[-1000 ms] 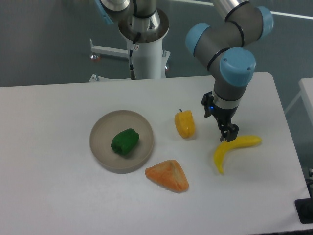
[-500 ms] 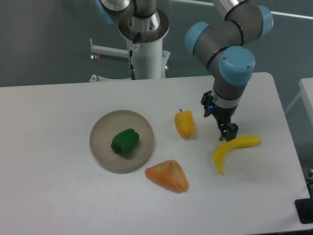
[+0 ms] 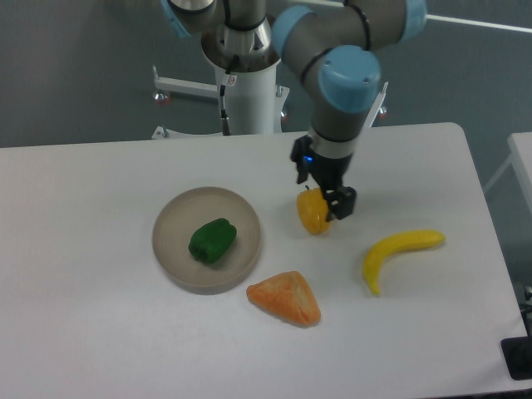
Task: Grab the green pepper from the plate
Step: 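Move the open gripper over the green pepper on the plate, then lower the gripper onto the green pepper and close on it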
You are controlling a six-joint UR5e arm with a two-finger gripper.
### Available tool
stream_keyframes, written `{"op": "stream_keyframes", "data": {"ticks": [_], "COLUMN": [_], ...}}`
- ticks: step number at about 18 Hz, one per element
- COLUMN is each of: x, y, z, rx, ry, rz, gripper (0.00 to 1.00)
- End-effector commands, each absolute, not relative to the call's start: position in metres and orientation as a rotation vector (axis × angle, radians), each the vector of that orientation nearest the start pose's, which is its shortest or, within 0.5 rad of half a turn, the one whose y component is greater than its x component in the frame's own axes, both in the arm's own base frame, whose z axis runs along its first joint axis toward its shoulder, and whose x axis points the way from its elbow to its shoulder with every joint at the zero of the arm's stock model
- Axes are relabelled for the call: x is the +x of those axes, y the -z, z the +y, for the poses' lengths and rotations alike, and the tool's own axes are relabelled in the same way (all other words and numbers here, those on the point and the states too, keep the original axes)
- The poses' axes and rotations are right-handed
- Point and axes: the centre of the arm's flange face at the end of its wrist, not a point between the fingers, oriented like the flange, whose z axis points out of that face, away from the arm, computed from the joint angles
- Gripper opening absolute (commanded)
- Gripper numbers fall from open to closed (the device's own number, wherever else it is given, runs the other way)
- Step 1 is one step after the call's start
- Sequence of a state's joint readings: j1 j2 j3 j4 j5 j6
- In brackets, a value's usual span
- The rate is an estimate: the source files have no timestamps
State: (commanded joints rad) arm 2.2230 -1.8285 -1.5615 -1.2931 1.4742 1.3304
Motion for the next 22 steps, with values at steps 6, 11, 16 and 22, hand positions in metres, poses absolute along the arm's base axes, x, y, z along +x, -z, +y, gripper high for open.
{"op": "stream_keyframes", "data": {"ticks": [6,11,16,22], "x": [-0.189,-0.163,-0.158,-0.142], "y": [-0.344,-0.305,-0.287,-0.271], "z": [0.603,0.622,0.617,0.626], "rx": [-2.982,-3.015,-3.042,-3.053], "ry": [0.06,0.078,0.109,0.13], "rz": [0.593,0.462,0.45,0.495], "gripper": [1.0,1.0,1.0,1.0]}}
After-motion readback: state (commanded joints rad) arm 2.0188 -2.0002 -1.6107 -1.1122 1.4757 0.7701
